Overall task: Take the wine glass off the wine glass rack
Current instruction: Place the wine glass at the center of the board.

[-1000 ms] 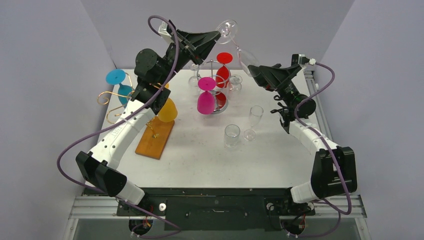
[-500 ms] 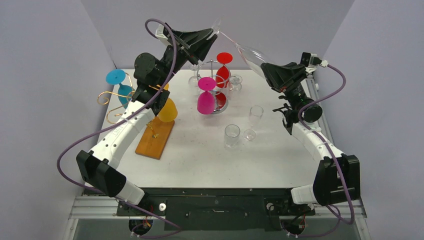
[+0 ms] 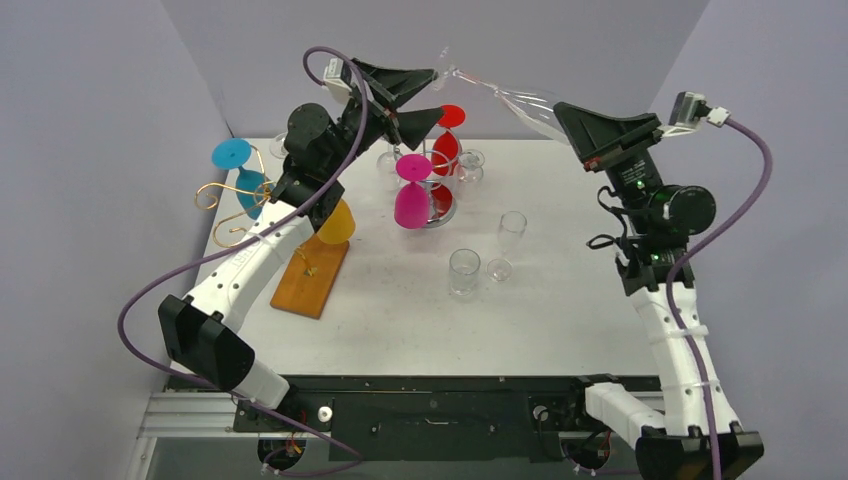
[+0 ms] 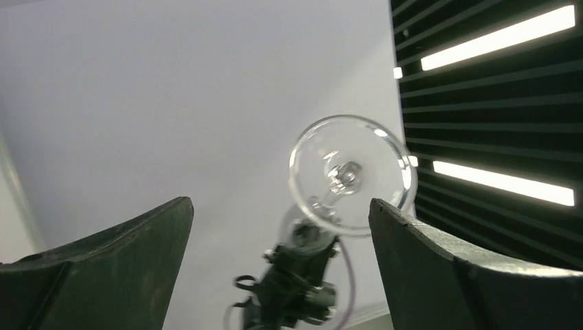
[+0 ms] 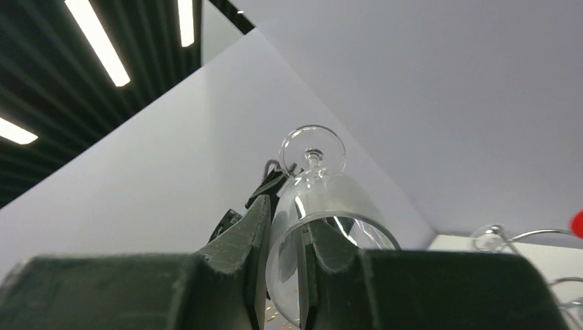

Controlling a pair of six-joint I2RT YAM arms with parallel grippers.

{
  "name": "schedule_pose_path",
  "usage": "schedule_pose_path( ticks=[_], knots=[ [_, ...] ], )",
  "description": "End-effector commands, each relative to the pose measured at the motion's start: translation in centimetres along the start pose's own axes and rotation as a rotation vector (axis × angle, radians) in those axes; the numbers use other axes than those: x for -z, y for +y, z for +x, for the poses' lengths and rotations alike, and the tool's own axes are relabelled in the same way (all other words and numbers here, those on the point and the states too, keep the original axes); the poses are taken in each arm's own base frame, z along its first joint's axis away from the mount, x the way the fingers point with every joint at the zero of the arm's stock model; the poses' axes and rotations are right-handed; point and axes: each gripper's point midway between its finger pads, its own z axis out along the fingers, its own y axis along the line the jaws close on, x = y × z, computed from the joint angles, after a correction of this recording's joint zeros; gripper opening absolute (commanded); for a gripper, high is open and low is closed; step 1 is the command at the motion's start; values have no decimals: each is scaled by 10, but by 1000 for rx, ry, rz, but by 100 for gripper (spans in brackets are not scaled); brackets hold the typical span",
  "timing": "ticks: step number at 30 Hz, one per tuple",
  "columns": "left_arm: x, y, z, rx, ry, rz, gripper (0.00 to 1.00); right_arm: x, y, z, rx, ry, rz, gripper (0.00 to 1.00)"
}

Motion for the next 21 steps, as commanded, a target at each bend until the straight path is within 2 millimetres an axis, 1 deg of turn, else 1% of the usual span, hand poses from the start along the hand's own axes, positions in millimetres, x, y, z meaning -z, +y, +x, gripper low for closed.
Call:
schedule_pose_path(
  ticks=[1,2,3,4,5,6,7,8,9,10,11,12,13,14,15,16,17,18,19,20,21],
  knots=[
    [14,33,28,-171,114,-110,96,29,-81,-31,231,-61,549,0],
    [17,46,26,-210,111,-157,96,35,-88,-40,278,-79,614,0],
    [19,49,27,-228,111,-173,96,42,-92,-40,283,-59,680,0],
    [22,59,26,-260,115,-210,96,44,-91,-51,329,-79,721,0],
    [25,64,25,-270,115,-238,96,54,-100,-49,330,-56,792,0],
    [26,67,24,-305,118,-244,96,56,-100,-56,363,-66,819,0],
    [28,74,23,-322,124,-277,96,62,-104,-54,364,-52,853,0],
    [27,73,23,-334,127,-278,96,63,-103,-58,381,-58,867,0],
    [28,80,22,-352,133,-301,96,67,-106,-57,380,-48,892,0],
    [27,77,21,-366,134,-300,96,66,-105,-61,397,-51,906,0],
    [28,83,21,-390,139,-324,96,73,-110,-60,401,-35,947,0],
    [28,80,21,-407,142,-324,96,71,-109,-64,423,-26,958,0],
    [31,86,21,-433,157,-351,96,80,-115,-65,442,-5,1012,0],
    [31,81,21,-452,162,-351,96,84,-118,-66,450,15,1053,0],
    [35,88,21,-481,173,-385,96,88,-120,-70,478,19,1086,0],
    [37,84,21,-502,173,-387,96,92,-124,-69,480,40,1119,0],
    [43,87,19,-538,176,-414,96,95,-127,-70,495,54,1142,0],
    [44,83,19,-559,176,-417,96,98,-133,-68,491,81,1171,0],
    [50,87,18,-589,183,-447,96,100,-136,-67,496,100,1185,0],
    [51,84,19,-610,188,-447,96,103,-143,-63,487,134,1213,0],
    [56,87,19,-639,197,-473,96,105,-146,-60,488,158,1225,0]
  ],
)
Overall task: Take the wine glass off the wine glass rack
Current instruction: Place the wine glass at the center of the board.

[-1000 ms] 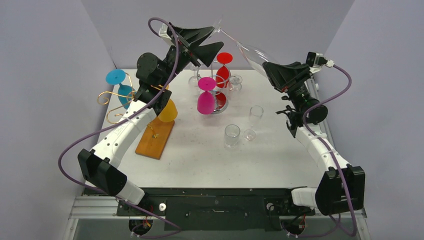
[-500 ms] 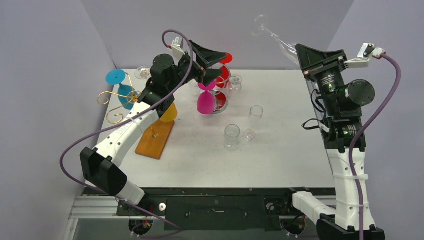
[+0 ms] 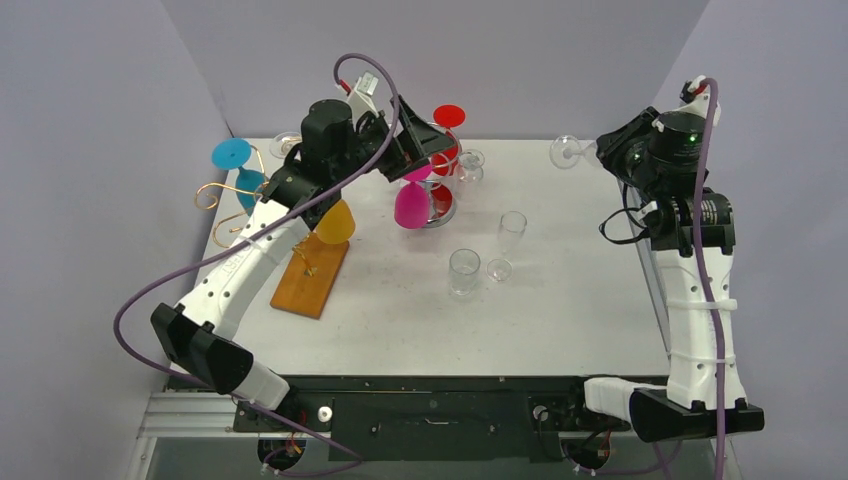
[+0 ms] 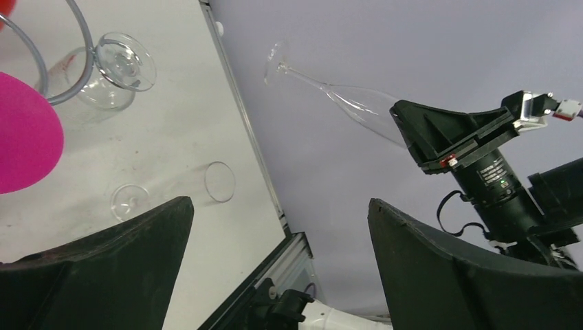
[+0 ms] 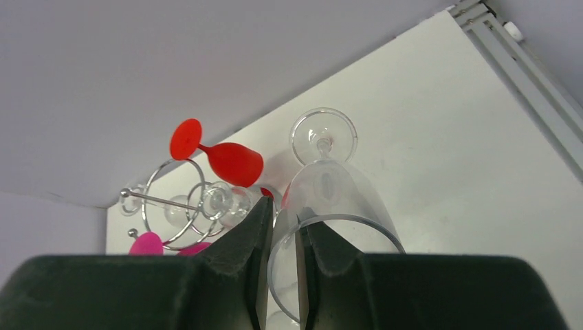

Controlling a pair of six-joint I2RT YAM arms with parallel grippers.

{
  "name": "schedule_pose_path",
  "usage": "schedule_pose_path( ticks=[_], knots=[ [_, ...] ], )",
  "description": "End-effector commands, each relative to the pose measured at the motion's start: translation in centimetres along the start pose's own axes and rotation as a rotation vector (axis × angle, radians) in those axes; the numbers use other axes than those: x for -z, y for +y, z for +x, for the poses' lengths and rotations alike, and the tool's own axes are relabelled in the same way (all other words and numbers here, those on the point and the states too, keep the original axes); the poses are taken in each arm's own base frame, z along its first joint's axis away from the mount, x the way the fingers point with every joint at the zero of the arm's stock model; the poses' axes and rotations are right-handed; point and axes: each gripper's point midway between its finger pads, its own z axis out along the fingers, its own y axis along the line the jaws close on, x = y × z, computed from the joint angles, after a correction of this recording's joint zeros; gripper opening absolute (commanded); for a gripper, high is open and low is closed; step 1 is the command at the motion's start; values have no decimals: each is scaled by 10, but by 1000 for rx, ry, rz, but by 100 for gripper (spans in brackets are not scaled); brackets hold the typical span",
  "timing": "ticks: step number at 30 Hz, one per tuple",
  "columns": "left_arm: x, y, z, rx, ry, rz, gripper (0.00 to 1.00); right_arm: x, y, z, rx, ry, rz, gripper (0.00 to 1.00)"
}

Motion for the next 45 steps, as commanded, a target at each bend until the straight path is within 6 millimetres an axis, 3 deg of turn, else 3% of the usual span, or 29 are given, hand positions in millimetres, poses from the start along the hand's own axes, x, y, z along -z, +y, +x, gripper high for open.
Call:
schedule_pose_path(
  ticks=[1,7,15,22,31,45],
  knots=[
    [29,-14,-1,-198,-3,-40,96,3,-20,3,96,55,102,0],
    [50,5,10,-316,7,-137,96,-11,-45,35,154,175,194,0],
    [71,31,28,-395,24,-191,96,-27,-70,92,256,355,285,0],
    [77,46,36,-416,37,-216,96,-31,-68,129,340,477,309,0],
    [81,46,38,-438,40,-205,96,-61,-74,168,342,579,311,0],
    [79,47,39,-434,44,-203,96,-83,-86,197,334,641,317,0]
  ],
)
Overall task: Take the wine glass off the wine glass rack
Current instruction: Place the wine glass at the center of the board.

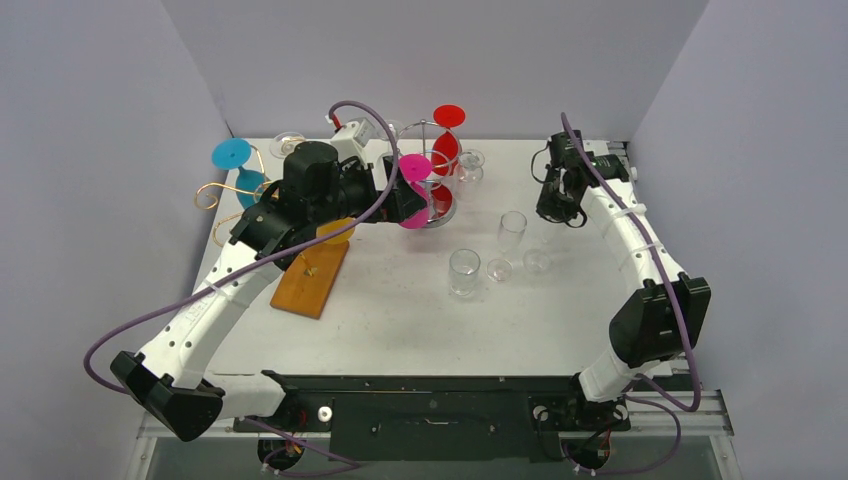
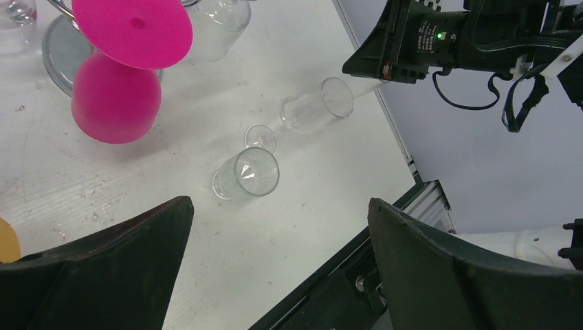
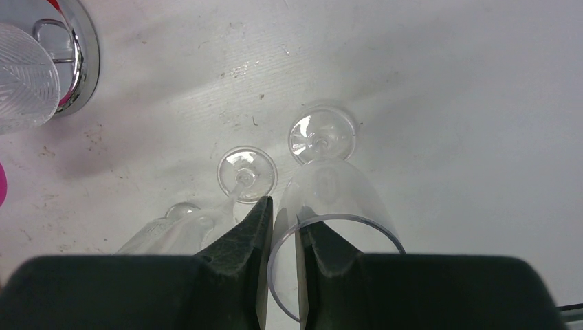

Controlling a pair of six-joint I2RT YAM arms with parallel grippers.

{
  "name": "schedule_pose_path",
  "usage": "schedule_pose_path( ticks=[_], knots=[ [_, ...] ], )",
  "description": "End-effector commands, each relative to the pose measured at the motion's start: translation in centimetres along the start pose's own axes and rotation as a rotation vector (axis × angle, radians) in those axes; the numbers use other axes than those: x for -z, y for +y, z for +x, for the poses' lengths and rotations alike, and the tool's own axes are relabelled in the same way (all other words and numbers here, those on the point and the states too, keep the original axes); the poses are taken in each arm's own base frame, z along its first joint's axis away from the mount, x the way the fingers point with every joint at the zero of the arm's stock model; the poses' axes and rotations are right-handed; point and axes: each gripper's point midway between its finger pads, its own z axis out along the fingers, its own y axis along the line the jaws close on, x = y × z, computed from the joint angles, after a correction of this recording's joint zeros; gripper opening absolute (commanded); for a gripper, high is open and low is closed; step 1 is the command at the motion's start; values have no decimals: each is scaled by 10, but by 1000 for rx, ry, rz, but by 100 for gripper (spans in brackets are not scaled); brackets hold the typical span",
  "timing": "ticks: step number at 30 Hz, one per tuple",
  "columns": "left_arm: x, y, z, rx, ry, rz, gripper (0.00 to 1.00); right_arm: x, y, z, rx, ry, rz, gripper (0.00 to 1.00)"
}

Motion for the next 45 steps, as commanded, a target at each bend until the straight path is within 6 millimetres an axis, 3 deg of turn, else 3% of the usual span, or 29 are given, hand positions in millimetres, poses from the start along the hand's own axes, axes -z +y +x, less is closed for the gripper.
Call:
schedule_pose_path(
  ticks=[1,5,13,20,35,40,45],
  knots=[
    [8,-8,-10,-29,-46,29,96,-2,0,-9,-4,-40,-12,0],
    [9,-7,-8,-25,-45,29,96,-4,0,-8,-4,-41,-13,1],
    [11,-6,-7,-20,-55,26,96,4,0,-12,3,-59,-6,21],
    [13,-6,-8,-16,-64,28,96,19,1,-15,7,-90,-5,27],
    [28,-13,-22,9,-114,21,96,67,-10,-30,-22,-190,-14,40],
    [39,-17,-35,17,-148,2,96,88,-14,-30,-34,-228,-38,45],
    [62,-4,-59,12,-233,-131,96,122,-2,-42,-44,-299,-135,52]
  ],
)
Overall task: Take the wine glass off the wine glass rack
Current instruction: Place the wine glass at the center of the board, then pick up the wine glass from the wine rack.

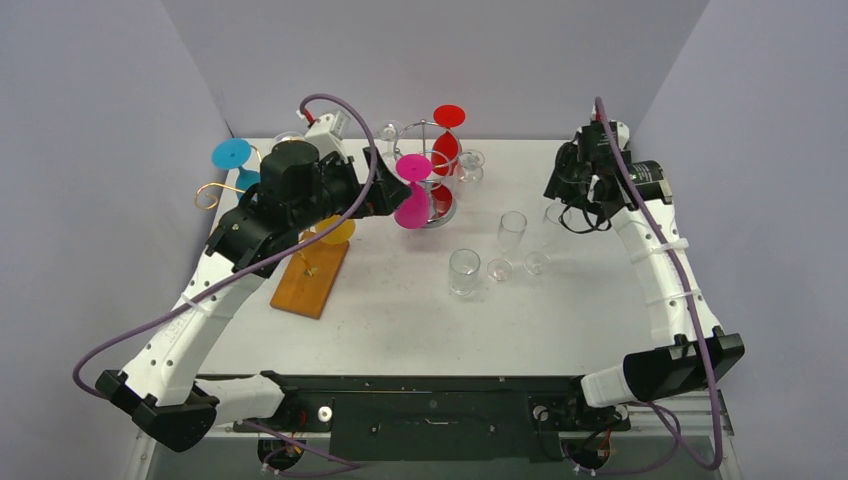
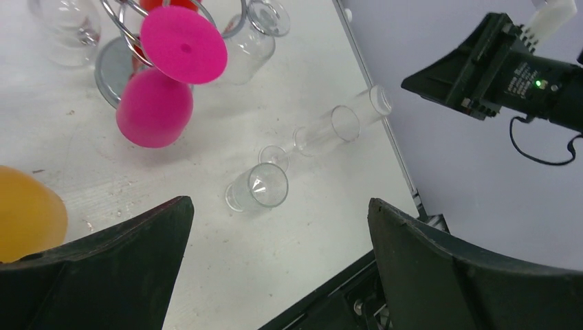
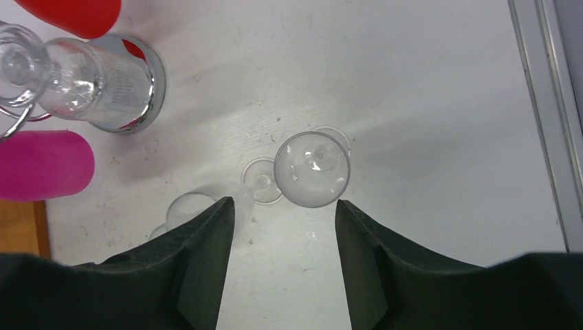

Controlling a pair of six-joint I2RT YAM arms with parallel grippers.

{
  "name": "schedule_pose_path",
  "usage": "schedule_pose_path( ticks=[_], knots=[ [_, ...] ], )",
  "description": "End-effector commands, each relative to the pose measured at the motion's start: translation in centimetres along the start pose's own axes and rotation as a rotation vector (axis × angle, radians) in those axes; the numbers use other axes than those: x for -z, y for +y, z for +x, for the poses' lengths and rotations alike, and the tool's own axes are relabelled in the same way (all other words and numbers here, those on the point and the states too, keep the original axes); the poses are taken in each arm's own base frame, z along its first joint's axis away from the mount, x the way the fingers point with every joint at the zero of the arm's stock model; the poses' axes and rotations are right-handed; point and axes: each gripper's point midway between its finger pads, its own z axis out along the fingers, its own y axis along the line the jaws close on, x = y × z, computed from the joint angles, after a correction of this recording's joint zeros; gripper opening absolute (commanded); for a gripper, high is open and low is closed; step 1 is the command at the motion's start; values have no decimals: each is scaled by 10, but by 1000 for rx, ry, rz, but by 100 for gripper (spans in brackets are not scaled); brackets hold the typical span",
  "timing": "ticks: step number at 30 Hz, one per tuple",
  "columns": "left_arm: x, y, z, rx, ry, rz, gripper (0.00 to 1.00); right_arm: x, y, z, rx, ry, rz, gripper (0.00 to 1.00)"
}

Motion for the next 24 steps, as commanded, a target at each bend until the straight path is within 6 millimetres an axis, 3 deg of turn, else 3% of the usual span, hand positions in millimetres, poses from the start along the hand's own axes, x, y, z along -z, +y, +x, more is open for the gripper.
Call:
schedule_pose_path(
  ticks=[1,4,9,12,18,21,24],
  knots=[
    [37,5,-51,-10,-184,-118,96,48,18,-31,-30,-138,-133,54],
    [59,23,-72,0,-254,-238,96,60,37,-39,-43,-175,-229,59],
    [93,75,-100,53,-324,-460,96,71,77,-46,-38,-188,-402,64],
    [118,112,-122,110,-388,-572,96,70,89,-48,-27,-184,-445,70],
    [152,168,-147,235,-474,-690,96,65,100,-41,-4,-142,-496,72],
    [157,196,-158,305,-513,-705,99,63,105,-35,4,-116,-515,72],
    [152,213,-165,354,-517,-668,90,63,110,-29,13,-99,-535,72]
  ],
)
